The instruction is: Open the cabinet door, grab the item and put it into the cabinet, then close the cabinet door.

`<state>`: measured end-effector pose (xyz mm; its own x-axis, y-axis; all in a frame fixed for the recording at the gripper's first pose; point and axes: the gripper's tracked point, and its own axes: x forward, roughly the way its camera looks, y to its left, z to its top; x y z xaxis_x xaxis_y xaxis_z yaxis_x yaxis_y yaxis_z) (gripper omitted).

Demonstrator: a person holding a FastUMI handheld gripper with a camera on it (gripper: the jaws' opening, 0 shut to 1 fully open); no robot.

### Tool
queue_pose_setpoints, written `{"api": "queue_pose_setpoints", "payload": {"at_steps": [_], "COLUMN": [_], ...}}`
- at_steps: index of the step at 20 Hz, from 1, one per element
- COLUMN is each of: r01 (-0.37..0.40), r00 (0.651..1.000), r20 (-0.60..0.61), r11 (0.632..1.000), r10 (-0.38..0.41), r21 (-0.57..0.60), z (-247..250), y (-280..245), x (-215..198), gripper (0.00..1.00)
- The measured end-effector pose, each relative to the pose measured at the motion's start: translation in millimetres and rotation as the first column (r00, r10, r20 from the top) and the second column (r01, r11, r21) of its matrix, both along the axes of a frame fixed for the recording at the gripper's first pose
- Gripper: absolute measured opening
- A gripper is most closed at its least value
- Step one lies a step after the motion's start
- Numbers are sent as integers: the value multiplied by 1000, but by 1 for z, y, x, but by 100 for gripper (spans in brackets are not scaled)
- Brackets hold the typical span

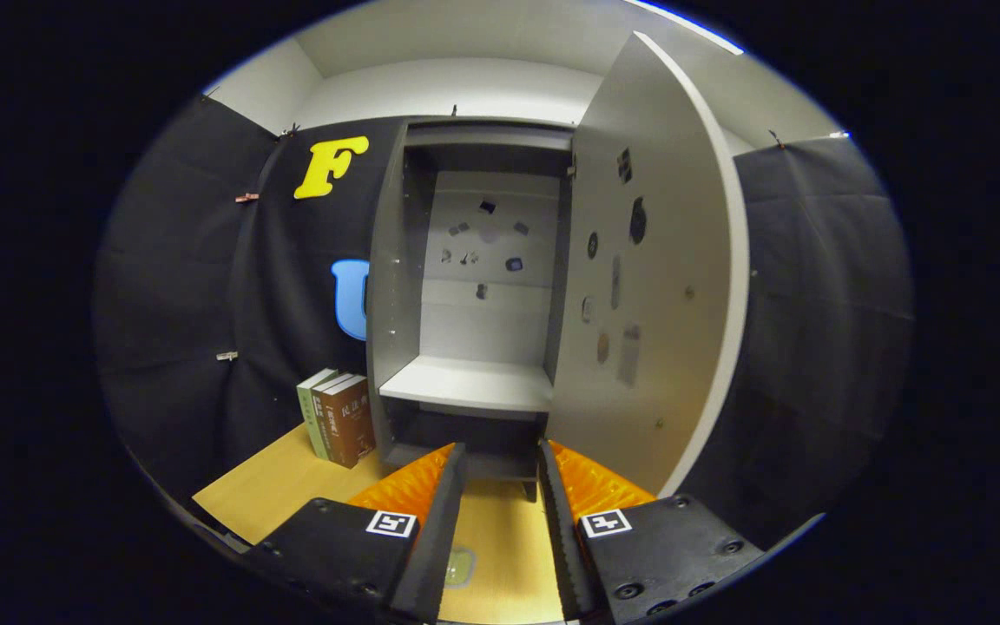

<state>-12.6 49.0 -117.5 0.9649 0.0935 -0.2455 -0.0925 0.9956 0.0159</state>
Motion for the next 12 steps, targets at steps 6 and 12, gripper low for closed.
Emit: {"api": "queue_pose_setpoints", "payload": {"at_steps": [6, 12], "r01": [-57, -17], "r00": [983, 941], "r20": [-167, -334], "r11": [995, 993], "r10": [70, 55], "r21": [84, 116], "z": [-59, -157], "y": [33, 44], "x": [-8, -1], "gripper": [55, 54]}}
